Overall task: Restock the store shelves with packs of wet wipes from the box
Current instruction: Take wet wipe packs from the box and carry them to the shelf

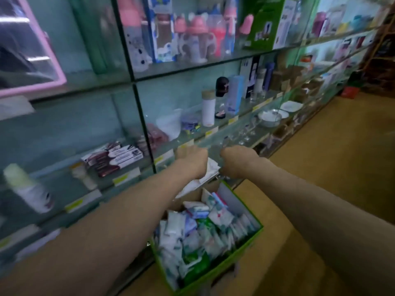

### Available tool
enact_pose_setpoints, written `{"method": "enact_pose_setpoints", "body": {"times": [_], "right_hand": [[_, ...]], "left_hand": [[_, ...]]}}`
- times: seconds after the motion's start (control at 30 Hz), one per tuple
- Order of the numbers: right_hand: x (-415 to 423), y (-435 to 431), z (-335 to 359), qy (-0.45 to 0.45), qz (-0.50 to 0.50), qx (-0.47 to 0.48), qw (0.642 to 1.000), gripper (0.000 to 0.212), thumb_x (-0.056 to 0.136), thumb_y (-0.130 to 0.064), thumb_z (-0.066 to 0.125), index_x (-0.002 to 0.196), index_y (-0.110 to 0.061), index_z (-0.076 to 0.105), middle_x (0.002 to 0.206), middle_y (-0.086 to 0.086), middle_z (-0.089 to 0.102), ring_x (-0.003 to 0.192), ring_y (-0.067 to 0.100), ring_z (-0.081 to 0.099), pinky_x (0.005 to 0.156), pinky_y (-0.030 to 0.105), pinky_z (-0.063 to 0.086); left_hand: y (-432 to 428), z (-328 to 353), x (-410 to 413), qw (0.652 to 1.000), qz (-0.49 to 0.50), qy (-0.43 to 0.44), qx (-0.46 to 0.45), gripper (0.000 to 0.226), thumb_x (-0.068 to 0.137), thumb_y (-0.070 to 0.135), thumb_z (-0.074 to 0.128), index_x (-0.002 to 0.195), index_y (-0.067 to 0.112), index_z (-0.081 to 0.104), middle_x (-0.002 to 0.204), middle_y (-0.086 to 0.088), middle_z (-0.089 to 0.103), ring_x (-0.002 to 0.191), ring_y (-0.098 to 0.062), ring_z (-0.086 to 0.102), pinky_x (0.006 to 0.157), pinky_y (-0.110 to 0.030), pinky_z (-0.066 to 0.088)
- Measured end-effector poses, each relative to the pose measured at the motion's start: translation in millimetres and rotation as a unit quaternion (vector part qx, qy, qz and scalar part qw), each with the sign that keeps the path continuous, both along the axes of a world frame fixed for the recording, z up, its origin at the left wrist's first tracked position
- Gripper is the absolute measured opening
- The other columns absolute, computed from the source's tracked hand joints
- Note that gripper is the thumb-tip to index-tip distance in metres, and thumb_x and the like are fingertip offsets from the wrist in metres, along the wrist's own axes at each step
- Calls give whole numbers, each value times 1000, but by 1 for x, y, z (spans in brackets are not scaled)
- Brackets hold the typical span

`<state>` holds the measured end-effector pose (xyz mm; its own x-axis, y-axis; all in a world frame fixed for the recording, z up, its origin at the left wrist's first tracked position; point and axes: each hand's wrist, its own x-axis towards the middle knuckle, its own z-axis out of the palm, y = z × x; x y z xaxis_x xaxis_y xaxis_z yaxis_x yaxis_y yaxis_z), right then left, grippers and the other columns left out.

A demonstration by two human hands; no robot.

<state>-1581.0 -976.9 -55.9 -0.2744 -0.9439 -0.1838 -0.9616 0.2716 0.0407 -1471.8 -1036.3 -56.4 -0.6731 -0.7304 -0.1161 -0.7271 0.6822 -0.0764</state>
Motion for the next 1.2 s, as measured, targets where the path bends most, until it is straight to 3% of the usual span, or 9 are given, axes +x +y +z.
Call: {"method": "enact_pose_setpoints", "body": {"times": [0.17, 0.3, 0.47, 0.53, 0.67, 0.77, 0.87, 1.07, 1.2], "right_hand": [[36, -46, -73, -49, 9, 43, 998, 38, 94, -31, 55, 124, -8, 50, 129, 14, 53, 118, 30, 53, 88, 35, 43], [49, -66, -126, -94, 7, 80, 992, 36, 93, -27, 56, 123, -8, 55, 123, 14, 58, 110, 30, 56, 83, 35, 46], [48, -72, -182, -126, -11, 124, 984, 38, 96, -25, 53, 130, -8, 51, 132, 13, 54, 120, 30, 51, 93, 37, 43], [45, -75, -203, -130, -18, 137, 982, 38, 96, -26, 53, 130, -8, 49, 132, 14, 51, 122, 31, 49, 93, 36, 42], [37, -77, -243, -151, -28, 153, 976, 39, 96, -24, 51, 133, -11, 47, 135, 12, 49, 124, 29, 48, 95, 34, 40], [25, -79, -272, -165, -36, 162, 972, 38, 96, -21, 49, 133, -11, 46, 134, 12, 50, 122, 29, 49, 94, 33, 41], [9, -87, -295, -178, -50, 163, 969, 40, 95, -17, 48, 135, -11, 45, 133, 14, 49, 120, 31, 50, 94, 36, 42], [-20, -95, -342, -201, -97, 142, 964, 44, 92, -8, 48, 136, -12, 44, 129, 14, 49, 117, 33, 51, 90, 38, 45], [-45, -104, -357, -182, -139, 71, 971, 46, 93, -8, 48, 139, -9, 40, 133, 18, 42, 121, 36, 43, 90, 41, 44]], "left_hand": [[-48, -66, 32, 995, 9, -26, 95, 33, 94, 25, 54, 124, 11, 53, 133, -11, 52, 120, -30, 52, 83, -32, 42], [-76, -122, 41, 987, 30, -55, 145, 34, 89, 28, 61, 120, 16, 57, 131, -8, 54, 116, -26, 55, 78, -31, 39], [-93, -180, 49, 977, 42, -65, 200, 28, 93, 19, 53, 120, 16, 57, 128, -8, 55, 115, -27, 56, 76, -32, 39], [-96, -198, 52, 970, 50, -73, 227, 19, 91, 17, 52, 110, 16, 58, 123, -9, 56, 110, -29, 57, 76, -33, 42], [-102, -232, 50, 957, 84, -83, 264, 13, 85, 18, 51, 96, 15, 57, 117, -11, 56, 104, -35, 57, 85, -51, 51], [-106, -256, 42, 956, 89, -80, 269, 27, 91, 22, 54, 115, 13, 59, 124, -9, 56, 113, -30, 55, 84, -38, 49], [-109, -280, 33, 951, 111, -59, 282, 40, 93, 30, 55, 131, 16, 53, 132, -9, 52, 120, -29, 52, 85, -37, 46], [-115, -320, 6, 920, 167, 10, 355, 31, 90, 35, 55, 108, 10, 58, 109, -16, 63, 96, -34, 61, 78, -43, 52], [-121, -339, -12, 921, 179, 8, 345, 56, 90, 34, 59, 140, 20, 38, 133, -10, 49, 116, -32, 53, 83, -38, 47]]}}
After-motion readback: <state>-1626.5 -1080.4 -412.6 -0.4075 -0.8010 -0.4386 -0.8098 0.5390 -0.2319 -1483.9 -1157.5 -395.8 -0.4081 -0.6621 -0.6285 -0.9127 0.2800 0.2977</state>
